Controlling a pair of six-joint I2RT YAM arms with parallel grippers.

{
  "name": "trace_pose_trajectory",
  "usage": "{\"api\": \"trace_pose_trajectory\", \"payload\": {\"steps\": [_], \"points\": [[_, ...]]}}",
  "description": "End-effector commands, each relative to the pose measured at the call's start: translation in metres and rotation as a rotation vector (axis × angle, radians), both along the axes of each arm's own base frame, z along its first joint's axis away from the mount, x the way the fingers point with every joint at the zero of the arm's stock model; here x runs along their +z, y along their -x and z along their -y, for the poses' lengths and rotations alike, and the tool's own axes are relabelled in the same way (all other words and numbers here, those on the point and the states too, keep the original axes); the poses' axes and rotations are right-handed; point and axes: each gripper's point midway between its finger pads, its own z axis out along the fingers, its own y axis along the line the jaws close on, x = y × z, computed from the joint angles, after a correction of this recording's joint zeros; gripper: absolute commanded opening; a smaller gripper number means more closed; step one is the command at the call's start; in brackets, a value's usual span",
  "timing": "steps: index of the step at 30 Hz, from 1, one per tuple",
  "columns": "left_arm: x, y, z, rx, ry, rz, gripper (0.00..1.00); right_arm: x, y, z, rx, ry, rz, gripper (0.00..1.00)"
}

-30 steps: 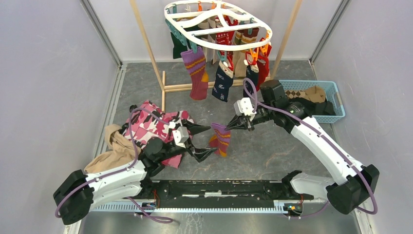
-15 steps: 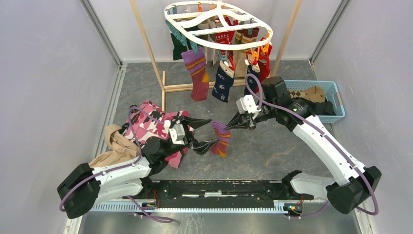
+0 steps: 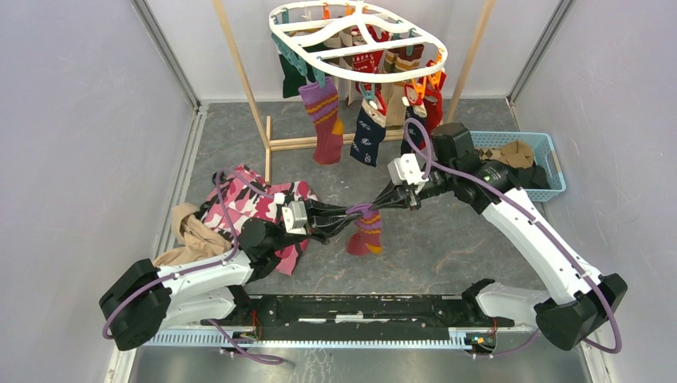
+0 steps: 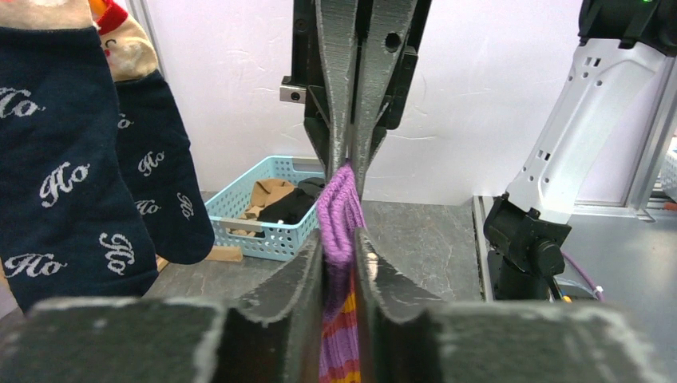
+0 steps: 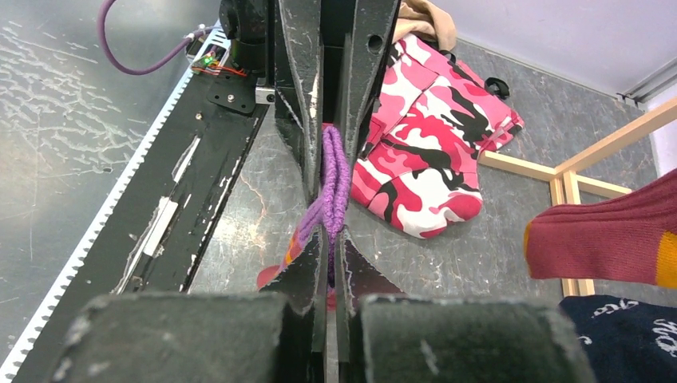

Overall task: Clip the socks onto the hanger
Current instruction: Pick up the sock from the bin.

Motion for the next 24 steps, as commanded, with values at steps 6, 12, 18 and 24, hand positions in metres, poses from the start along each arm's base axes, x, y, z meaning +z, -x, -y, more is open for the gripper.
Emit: {"api": "trace_pose_trajectory", "payload": {"steps": [6, 12, 18, 24], "points": [[0.02, 0.005, -0.005, -0.006, 0.055, 0.047, 0.35, 0.024, -0.005, -0.001, -0.02, -0.03, 0.075, 0.0], [0.015, 0.005, -0.007, 0.001, 0.047, 0.05, 0.25, 0.026, -0.006, 0.0, -0.031, -0.029, 0.087, 0.0], [0.017, 0.004, -0.011, 0.01, 0.049, 0.043, 0.15, 0.025, -0.01, 0.001, -0.052, -0.018, 0.101, 0.0], [0.015, -0.001, -0.013, 0.024, 0.028, -0.013, 0.02, 0.018, -0.013, 0.001, -0.067, -0.005, 0.084, 0.09]]}}
